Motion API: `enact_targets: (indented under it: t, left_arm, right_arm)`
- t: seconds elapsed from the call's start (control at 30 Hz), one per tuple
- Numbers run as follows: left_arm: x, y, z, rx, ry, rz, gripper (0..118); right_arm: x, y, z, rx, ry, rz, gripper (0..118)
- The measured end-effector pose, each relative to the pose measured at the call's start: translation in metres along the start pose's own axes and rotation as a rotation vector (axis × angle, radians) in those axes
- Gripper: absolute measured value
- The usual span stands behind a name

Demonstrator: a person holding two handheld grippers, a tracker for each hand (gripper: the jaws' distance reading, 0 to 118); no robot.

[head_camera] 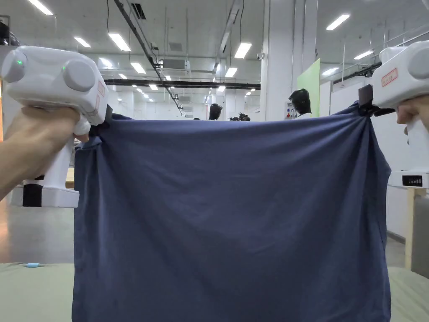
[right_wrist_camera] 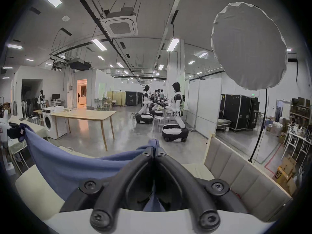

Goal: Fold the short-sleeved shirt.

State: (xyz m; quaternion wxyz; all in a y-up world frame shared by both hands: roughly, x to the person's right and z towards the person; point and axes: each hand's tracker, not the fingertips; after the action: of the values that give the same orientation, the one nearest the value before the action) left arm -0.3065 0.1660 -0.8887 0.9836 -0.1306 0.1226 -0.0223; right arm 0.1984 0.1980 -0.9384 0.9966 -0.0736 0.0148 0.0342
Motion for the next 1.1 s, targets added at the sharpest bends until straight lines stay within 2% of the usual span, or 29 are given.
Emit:
enact_targets:
  t: [0.1, 0.27, 0.3, 0.43, 0.57, 0.6, 0.67, 0.7, 0.73, 0.77, 0.8, 0.87, 0.9, 1.0, 1.1]
  left_arm:
    - [0.01, -0.009, -0.027, 0.035, 0.032, -0.016, 1]
    - [0.025, -0.038, -0.074, -0.013, 0.033, -0.041, 1]
    - [0.027, -0.047, -0.085, -0.033, 0.025, -0.042, 1]
    - [0.033, -0.094, -0.117, -0.12, 0.022, -0.07, 1]
    - [0.033, -0.159, -0.129, -0.205, -0.009, -0.098, 1]
    - [0.03, -0.179, -0.125, -0.241, -0.03, -0.1, 1]
    - [0.021, -0.215, -0.114, -0.286, -0.053, -0.083, 1]
    - [0.015, -0.236, -0.104, -0.293, -0.077, -0.072, 1]
    - [0.01, -0.255, -0.095, -0.314, -0.075, -0.077, 1]
    - [0.005, -0.277, -0.083, -0.334, -0.085, -0.083, 1]
    - [-0.001, -0.298, -0.07, -0.347, -0.111, -0.089, 1]
    - [-0.009, -0.336, -0.042, -0.387, -0.112, -0.091, 1]
    - [-0.014, -0.355, -0.027, -0.407, -0.111, -0.09, 1]
    - [-0.025, -0.403, 0.016, -0.451, -0.147, -0.094, 1]
    - [-0.035, -0.442, 0.06, -0.49, -0.175, -0.102, 1]
  right_arm:
    - [-0.004, -0.005, -0.023, -0.004, -0.01, -0.004, 1]
    - [-0.005, -0.038, -0.059, -0.037, -0.027, -0.01, 1]
    - [-0.005, -0.049, -0.066, -0.06, -0.018, -0.019, 1]
    - [-0.008, -0.101, -0.085, -0.144, -0.001, 0.04, 1]
    - [-0.011, -0.177, -0.075, -0.207, 0.022, -0.005, 1]
    - [-0.011, -0.199, -0.065, -0.226, 0.078, -0.015, 1]
    - [-0.013, -0.24, -0.04, -0.279, 0.089, 0.019, 1]
    - [-0.011, -0.264, -0.021, -0.255, 0.124, -0.011, 1]
    - [-0.011, -0.282, -0.007, -0.294, 0.115, -0.031, 1]
    - [-0.011, -0.303, 0.012, -0.32, 0.16, -0.032, 1]
    - [-0.013, -0.325, 0.031, -0.324, 0.132, -0.044, 1]
    - [-0.015, -0.364, 0.066, -0.367, 0.172, -0.018, 1]
    - [-0.016, -0.384, 0.082, -0.404, 0.15, -0.008, 1]
    - [-0.015, -0.429, 0.128, -0.463, 0.174, -0.059, 1]
    - [-0.014, -0.457, 0.176, -0.477, 0.18, -0.057, 1]
